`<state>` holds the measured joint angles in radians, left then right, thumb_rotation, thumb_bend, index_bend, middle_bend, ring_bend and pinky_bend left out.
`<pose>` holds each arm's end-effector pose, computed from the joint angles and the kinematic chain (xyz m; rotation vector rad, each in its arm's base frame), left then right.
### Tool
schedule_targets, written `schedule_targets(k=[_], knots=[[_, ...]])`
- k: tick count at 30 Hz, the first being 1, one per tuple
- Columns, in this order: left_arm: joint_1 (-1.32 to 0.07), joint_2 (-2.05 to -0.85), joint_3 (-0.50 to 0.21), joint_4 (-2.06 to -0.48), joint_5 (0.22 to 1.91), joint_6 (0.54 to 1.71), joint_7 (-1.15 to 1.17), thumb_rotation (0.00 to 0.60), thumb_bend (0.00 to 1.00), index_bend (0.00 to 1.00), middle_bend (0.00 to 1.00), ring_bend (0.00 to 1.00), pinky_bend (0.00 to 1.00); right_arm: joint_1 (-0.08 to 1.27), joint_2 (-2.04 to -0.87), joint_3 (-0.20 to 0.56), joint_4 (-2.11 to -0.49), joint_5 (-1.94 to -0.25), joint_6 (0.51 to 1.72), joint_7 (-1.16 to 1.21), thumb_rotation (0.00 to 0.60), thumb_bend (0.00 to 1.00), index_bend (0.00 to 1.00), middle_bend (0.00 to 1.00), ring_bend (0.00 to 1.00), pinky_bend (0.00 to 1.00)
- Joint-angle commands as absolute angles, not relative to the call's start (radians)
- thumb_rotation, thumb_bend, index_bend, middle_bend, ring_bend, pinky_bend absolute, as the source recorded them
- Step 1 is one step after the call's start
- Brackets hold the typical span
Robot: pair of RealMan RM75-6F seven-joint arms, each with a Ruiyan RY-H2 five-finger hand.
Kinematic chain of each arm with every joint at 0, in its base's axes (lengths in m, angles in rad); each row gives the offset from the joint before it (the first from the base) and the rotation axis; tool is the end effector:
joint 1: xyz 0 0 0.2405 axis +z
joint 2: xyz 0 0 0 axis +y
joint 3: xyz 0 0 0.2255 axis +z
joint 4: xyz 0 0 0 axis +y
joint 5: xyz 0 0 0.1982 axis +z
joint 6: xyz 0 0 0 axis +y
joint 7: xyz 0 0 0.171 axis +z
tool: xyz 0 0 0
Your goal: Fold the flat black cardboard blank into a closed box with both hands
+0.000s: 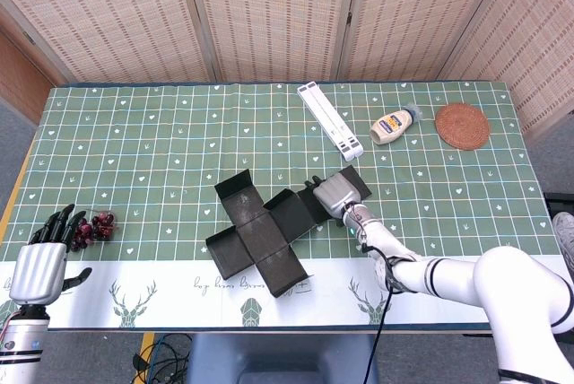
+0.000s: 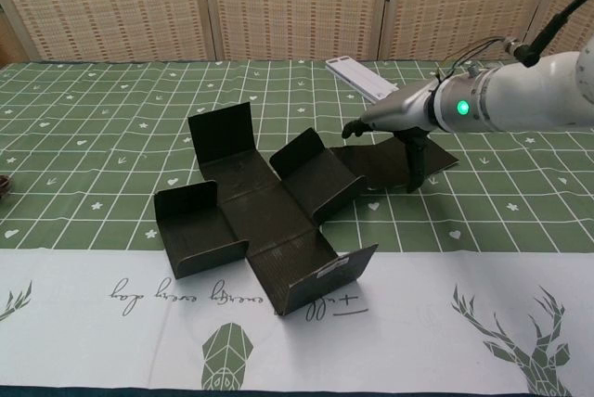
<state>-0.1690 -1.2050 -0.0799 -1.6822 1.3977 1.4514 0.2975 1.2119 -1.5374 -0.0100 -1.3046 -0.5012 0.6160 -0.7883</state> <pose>-0.2537 0.2303 0.1301 -1.4154 -0.8056 -0.8076 -0.1017 -0.3975 -0.0496 2.1776 -0.6592 0.3113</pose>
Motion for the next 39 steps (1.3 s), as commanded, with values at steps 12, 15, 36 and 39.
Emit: schedule_targets(k=[12, 15, 36, 39], knots=[[-0.165, -1.206, -0.080, -1.672, 1.401, 1.453, 0.280, 0.600, 0.02, 0.12, 0.08, 0.10, 0.27, 1.244, -1.598, -0.050, -1.249, -0.503, 0.634, -0.764, 0.600, 0.11, 0.00, 0.09, 0.74, 1.00], [-0.164, -1.206, -0.079, -1.667, 1.401, 1.452, 0.276, 0.600, 0.02, 0.12, 0.08, 0.10, 0.27, 1.243, -1.609, -0.054, -1.239, -0.508, 0.638, -0.756, 0.600, 0.13, 0.00, 0.11, 0.74, 1.00], [-0.330, -1.306, -0.123, -1.429, 1.528, 1.340, 0.145, 0.600, 0.04, 0.21, 0.10, 0.17, 0.33, 1.076, -1.630, 0.005, -1.245, -0.829, 0.806, -0.531, 0.600, 0.29, 0.21, 0.38, 0.83, 1.00], [-0.375, -1.347, -0.120, -1.359, 1.545, 1.295, 0.134, 0.600, 0.06, 0.21, 0.11, 0.18, 0.36, 1.056, -1.630, 0.008, -1.247, -0.869, 0.820, -0.512, 0.600, 0.30, 0.22, 0.39, 0.83, 1.00]])
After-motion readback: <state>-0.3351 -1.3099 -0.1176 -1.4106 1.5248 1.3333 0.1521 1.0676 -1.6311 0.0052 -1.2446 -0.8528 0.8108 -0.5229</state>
